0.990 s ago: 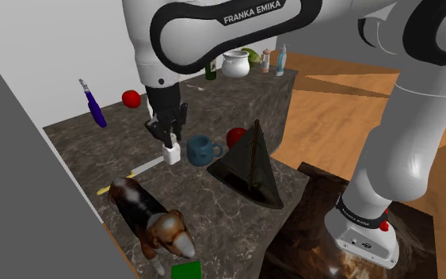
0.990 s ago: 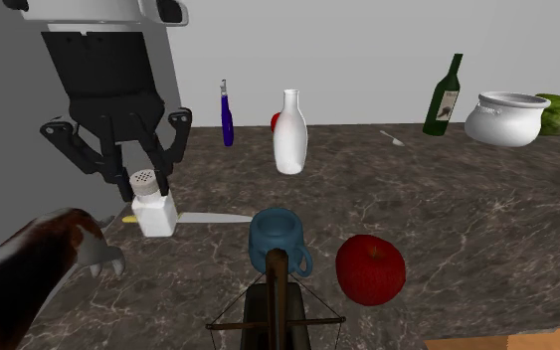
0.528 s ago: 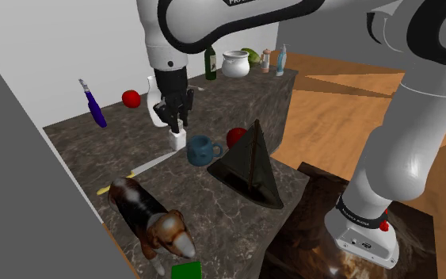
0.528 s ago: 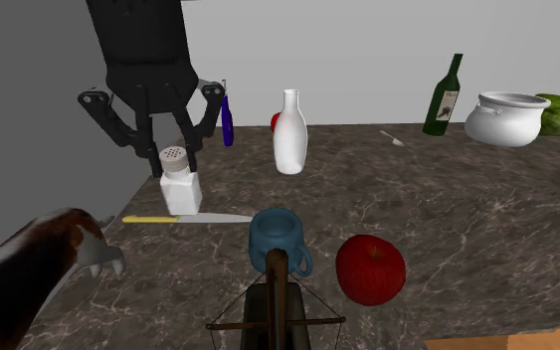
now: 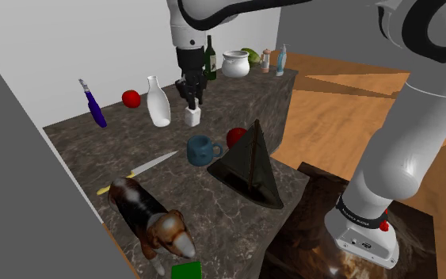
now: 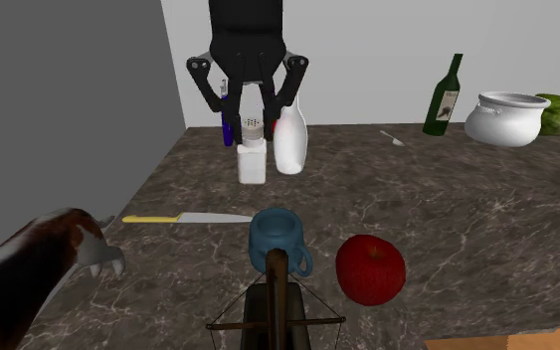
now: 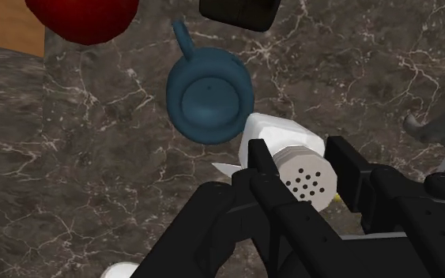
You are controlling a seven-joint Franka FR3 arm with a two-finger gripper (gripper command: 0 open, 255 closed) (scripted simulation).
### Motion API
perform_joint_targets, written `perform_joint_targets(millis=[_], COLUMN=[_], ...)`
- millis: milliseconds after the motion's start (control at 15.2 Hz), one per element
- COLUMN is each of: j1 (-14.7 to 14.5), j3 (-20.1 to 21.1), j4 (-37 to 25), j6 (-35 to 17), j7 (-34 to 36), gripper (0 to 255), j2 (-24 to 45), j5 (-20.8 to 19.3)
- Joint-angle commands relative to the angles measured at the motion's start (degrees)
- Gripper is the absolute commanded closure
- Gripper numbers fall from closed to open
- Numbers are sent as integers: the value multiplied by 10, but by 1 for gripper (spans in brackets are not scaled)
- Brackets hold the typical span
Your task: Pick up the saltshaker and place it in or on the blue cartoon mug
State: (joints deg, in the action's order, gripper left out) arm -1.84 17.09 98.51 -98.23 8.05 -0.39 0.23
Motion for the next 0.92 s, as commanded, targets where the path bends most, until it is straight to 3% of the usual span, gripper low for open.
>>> perform_joint_targets(millis=[0,66,858], j1=[14,24,24], j3=[-14,-24,-24], j4=[-6,-14,81], j6=[8,15,-78], j7=[-29,-49,-49], gripper=[255,255,255], j2=[-2,-1,-3], j5=[1,0,1])
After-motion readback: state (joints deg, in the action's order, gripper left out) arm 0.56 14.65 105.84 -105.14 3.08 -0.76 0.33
